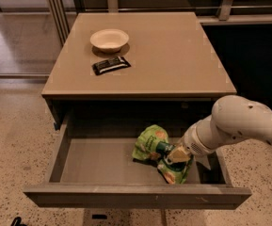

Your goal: Pick green rice chip bag from top drawer and place on counter

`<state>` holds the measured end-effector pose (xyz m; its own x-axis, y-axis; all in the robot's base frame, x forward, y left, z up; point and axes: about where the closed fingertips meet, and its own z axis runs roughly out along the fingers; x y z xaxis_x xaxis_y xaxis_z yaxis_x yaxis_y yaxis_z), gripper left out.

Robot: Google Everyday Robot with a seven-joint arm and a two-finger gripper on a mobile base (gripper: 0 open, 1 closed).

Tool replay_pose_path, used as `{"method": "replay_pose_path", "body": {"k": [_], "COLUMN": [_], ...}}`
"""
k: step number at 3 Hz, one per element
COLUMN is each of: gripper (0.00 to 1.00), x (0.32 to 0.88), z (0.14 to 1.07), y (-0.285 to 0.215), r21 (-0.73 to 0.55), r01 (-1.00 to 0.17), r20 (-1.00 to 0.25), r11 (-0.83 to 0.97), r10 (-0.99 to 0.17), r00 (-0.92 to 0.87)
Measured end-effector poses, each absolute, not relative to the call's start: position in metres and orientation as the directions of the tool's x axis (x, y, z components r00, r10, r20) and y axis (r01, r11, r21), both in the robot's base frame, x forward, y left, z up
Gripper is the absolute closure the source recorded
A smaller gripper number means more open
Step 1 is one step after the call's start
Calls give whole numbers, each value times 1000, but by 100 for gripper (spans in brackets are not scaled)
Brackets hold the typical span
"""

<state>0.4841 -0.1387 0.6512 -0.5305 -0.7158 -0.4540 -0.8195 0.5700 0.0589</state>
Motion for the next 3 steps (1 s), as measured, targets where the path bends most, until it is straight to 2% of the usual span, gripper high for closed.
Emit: {"method": "replay_pose_path", "body": {"k": [2,3], "gripper": [100,100], "x": [481,469], "z": [672,726], "y": [-136,-136], "r21": [50,12], "r01": [-832,-854], "r20": [-492,-556], "r11": [552,520], "r10": [-711,-706], "r00": [-502,-438]}}
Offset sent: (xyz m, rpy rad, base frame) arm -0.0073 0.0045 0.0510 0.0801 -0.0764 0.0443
